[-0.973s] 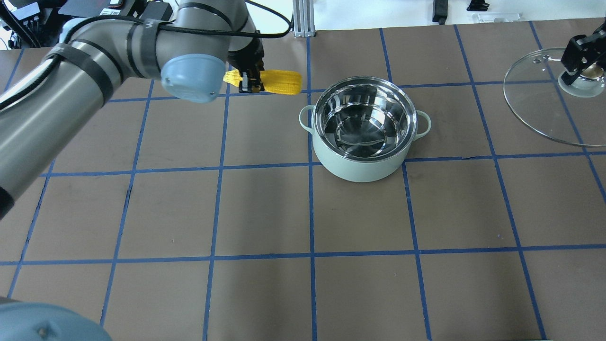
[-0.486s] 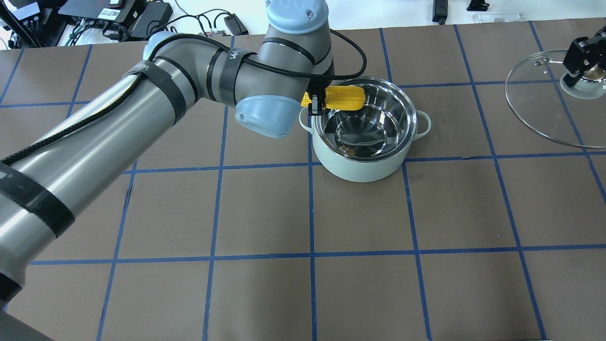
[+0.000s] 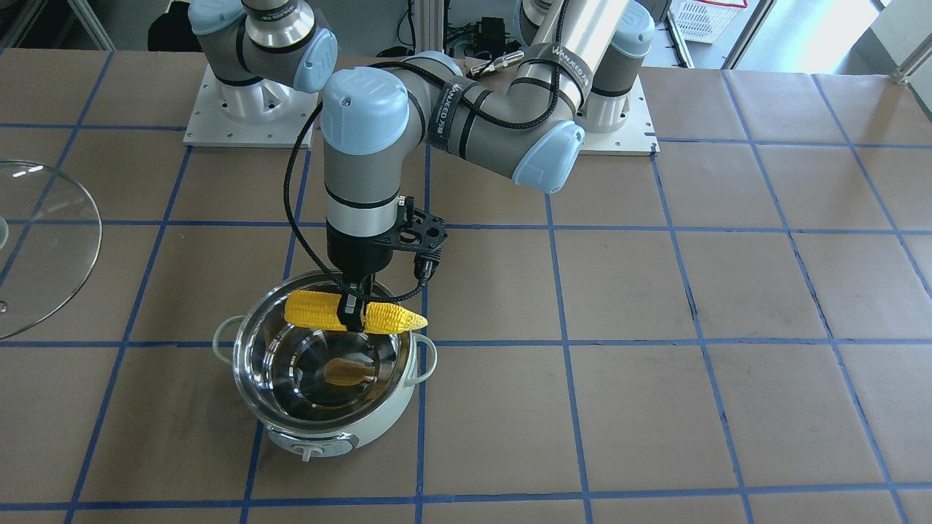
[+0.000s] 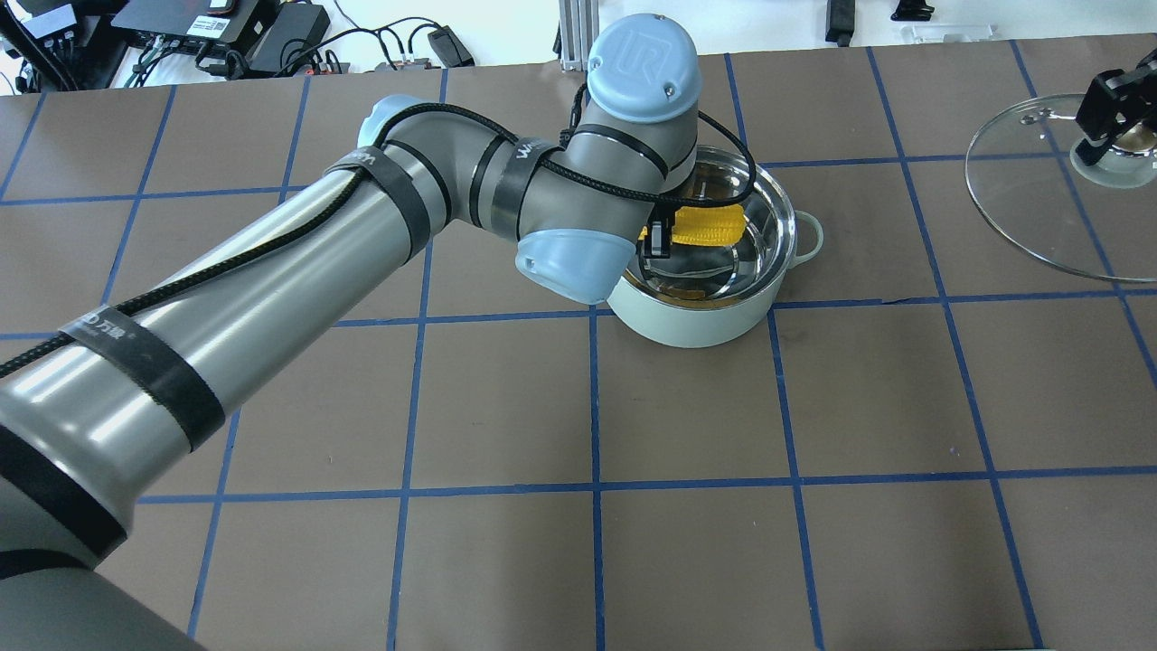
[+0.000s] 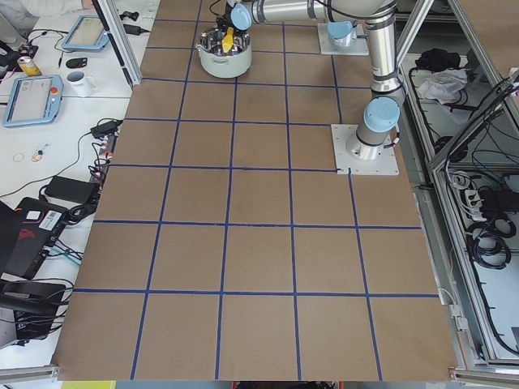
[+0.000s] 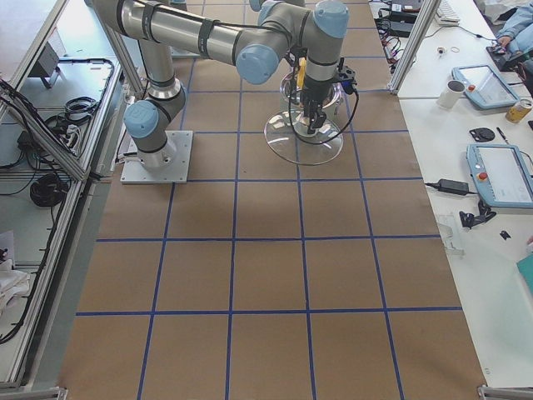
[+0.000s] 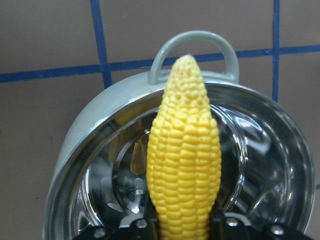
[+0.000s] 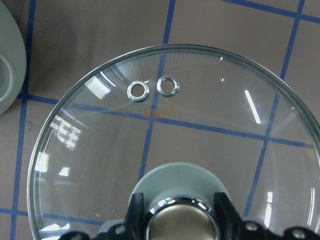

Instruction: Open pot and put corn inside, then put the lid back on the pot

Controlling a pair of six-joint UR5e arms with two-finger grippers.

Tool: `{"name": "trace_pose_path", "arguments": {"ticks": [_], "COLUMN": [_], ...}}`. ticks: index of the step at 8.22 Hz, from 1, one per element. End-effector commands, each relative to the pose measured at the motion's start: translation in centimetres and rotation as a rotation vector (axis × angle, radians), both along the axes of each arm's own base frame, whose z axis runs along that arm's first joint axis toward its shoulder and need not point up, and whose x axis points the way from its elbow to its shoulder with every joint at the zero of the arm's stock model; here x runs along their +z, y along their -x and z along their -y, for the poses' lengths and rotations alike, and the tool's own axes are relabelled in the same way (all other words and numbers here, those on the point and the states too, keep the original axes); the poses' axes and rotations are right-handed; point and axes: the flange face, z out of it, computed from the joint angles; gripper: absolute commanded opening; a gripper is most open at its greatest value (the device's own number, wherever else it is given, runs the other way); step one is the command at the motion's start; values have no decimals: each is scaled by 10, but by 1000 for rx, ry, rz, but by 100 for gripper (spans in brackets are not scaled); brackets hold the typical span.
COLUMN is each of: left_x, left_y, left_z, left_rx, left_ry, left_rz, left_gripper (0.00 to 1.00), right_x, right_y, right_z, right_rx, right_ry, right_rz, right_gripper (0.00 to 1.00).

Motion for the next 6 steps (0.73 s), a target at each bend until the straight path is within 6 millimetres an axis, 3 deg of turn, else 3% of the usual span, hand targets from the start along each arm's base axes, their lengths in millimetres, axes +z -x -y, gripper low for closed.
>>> {"name": "trace_pose_path", "arguments": {"ticks": [1, 2, 3, 4, 5, 6], "left_x": [-25, -26, -26, -25, -20, -19], "left_y": [27, 26, 27, 25, 27, 29], "left_z": [-8, -7, -8, -7, -6, -6], "left_rx": [-32, -32, -36, -38, -41, -42], "left_ry": [7, 7, 7, 16, 45, 51], "left_rz": [-7, -9, -6, -1, -26, -47], "left_gripper": [0, 3, 23, 73, 100, 100], "right_x": [3, 2, 2, 2, 2, 3], "right_y": [0, 0, 0, 0, 0, 0], "right_z": [0, 0, 0, 0, 0, 0], "right_rx": [-3, -3, -3, -1, -1, -1], "right_ry": [8, 8, 7, 7, 8, 8], "right_rz": [-7, -5, -5, -3, -2, -5], "right_gripper": [28, 28, 28, 28, 28, 28]}}
